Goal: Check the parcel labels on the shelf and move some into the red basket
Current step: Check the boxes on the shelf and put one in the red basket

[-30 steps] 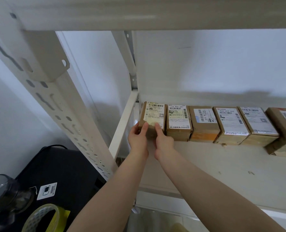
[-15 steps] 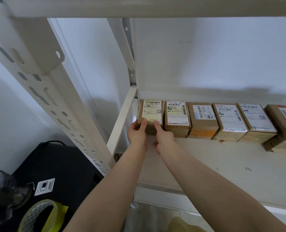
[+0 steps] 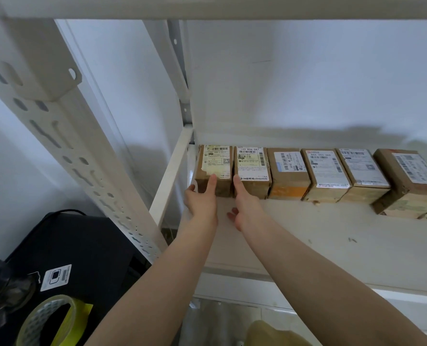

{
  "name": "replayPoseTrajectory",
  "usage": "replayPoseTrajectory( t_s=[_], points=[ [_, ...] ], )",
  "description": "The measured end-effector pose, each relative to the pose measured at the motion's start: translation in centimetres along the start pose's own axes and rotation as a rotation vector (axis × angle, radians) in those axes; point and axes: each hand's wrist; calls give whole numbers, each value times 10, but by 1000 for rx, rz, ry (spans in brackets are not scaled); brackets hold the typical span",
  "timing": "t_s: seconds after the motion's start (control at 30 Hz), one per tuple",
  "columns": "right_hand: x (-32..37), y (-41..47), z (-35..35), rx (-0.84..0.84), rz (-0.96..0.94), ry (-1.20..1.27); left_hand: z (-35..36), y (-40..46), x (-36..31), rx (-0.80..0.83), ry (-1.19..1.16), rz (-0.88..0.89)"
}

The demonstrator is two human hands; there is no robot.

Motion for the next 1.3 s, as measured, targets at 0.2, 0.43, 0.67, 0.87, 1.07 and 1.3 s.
replayPoseTrajectory(
  t_s=[0.2, 0.43, 0.67, 0.87, 1.07, 1.3],
  points=[
    [5, -3, -24, -29, -10, 84, 17, -26, 7, 52, 50, -263],
    [17, 1, -40, -37, -9, 109, 46, -41, 0, 289, 37, -378],
    [32, 20, -45, 4, 14, 171, 73, -38, -6, 143, -4, -387],
    [38, 27, -42, 36, 39, 141, 105, 59, 78, 0, 95, -400],
    [26, 48, -48, 54, 22, 54, 88, 10, 44, 8, -46, -324],
    [11, 44, -64, 139, -71, 85, 74, 9, 55, 127, -189, -303]
  ],
)
Point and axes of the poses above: each hand's wrist, its own y-axis towards the middle knuckle, its own z-axis out of the palm, x = y × z, and after that the axes turned 1 degree about x, right-handed
